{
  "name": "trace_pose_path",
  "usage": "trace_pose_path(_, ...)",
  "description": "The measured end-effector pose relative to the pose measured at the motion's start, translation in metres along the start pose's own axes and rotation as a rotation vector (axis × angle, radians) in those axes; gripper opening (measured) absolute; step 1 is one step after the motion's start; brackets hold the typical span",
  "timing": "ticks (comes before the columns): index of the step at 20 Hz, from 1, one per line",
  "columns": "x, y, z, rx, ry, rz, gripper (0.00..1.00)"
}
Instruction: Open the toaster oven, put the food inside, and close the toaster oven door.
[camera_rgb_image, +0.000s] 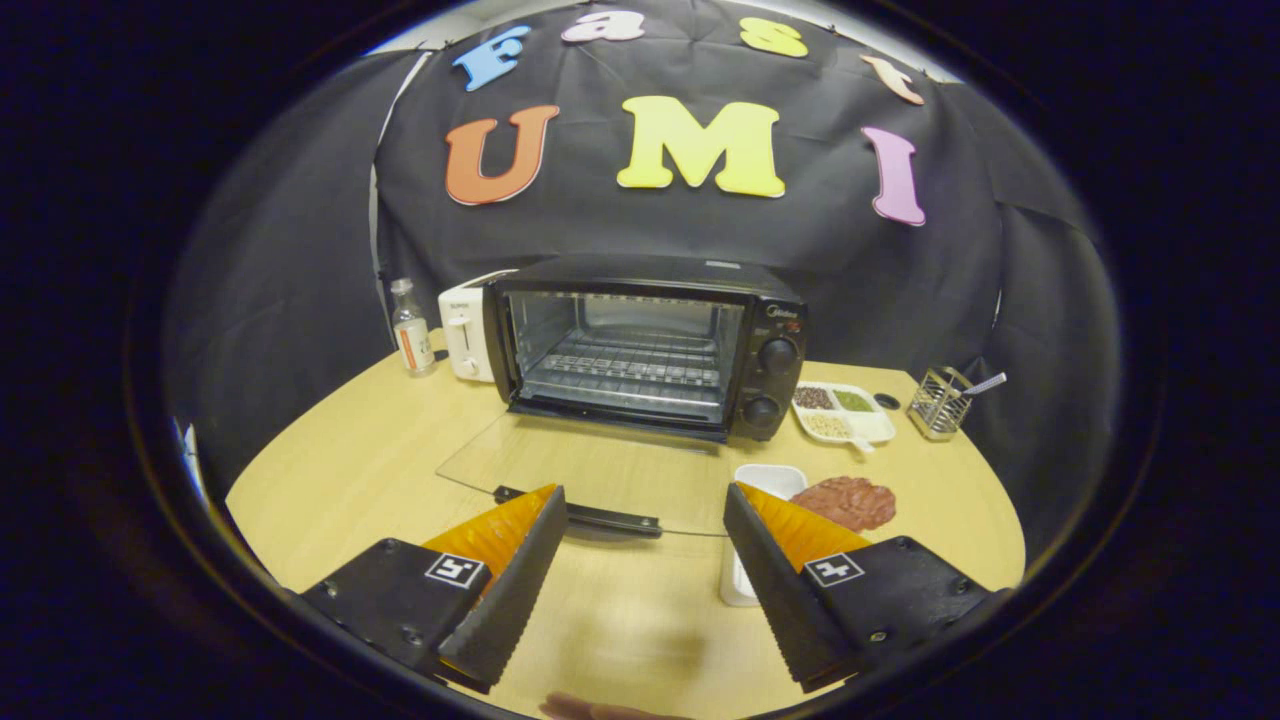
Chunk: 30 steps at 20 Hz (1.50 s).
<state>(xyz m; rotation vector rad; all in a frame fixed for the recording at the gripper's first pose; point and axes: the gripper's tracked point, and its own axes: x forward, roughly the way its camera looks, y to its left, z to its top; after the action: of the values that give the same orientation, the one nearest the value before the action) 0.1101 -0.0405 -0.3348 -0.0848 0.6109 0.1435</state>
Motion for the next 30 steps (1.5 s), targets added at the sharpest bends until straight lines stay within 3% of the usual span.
trace_pose_path(4, -0.022, -0.053, 0.017, 0.026, -0.019, -0.006, 1.00)
trace_pose_path(9, -0.016, -0.125, 0.009, 0.101, 0.058, 0.005, 1.00)
trace_pose_path(15, 0.022, -0.155, -0.016, 0.247, 0.213, 0.125, 0.94)
trace_pose_path(19, 0.037, -0.155, -0.022, 0.374, 0.271, 0.230, 0.78)
trace_pose_path(20, 0.038, -0.152, -0.026, 0.406, 0.297, 0.264, 0.69)
trace_pose_path(23, 0.041, -0.145, -0.036, 0.469, 0.358, 0.336, 0.60)
trace_pose_path(26, 0.032, -0.145, -0.038, 0.494, 0.361, 0.354, 0.24)
trace_pose_path(28, 0.022, -0.140, -0.035, 0.476, 0.346, 0.369, 0.12)
trace_pose_path(30, 0.014, -0.138, -0.031, 0.413, 0.319, 0.332, 0.10)
